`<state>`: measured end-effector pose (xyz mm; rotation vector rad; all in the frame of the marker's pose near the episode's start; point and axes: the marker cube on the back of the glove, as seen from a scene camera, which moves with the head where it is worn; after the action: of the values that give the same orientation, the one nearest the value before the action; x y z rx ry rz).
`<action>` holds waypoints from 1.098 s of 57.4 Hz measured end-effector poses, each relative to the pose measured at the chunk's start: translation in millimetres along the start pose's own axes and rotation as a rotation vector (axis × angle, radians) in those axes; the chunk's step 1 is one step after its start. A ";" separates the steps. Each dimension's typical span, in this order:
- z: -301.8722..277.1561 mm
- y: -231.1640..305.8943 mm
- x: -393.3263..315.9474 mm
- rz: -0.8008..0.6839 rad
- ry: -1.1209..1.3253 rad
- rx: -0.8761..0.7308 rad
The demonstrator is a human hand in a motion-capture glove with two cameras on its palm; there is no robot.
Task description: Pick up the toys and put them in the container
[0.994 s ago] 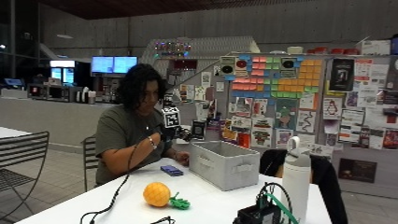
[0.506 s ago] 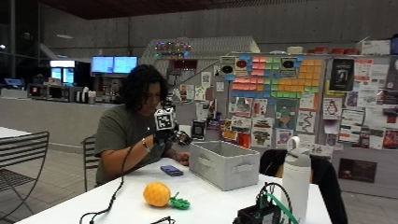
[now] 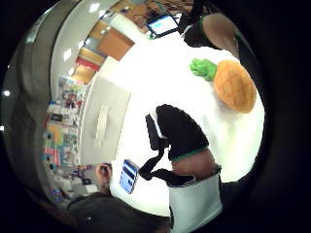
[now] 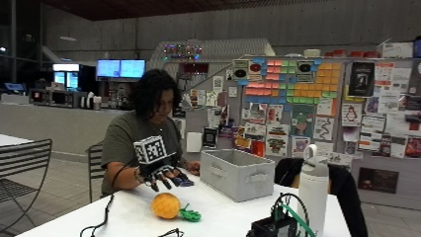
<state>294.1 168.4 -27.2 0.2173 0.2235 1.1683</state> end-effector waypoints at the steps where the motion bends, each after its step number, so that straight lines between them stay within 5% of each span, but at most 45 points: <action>1: 3.9 -5.4 4.0 0.011 0.007 0.009; 26: 72.0 -57.4 45.7 0.211 0.102 0.005; 51: 63.3 -31.4 28.8 0.040 0.162 0.352; 63: -34.8 29.1 -69.2 -0.187 -0.121 0.428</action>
<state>232.6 117.0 -48.0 0.6288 0.3779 0.9078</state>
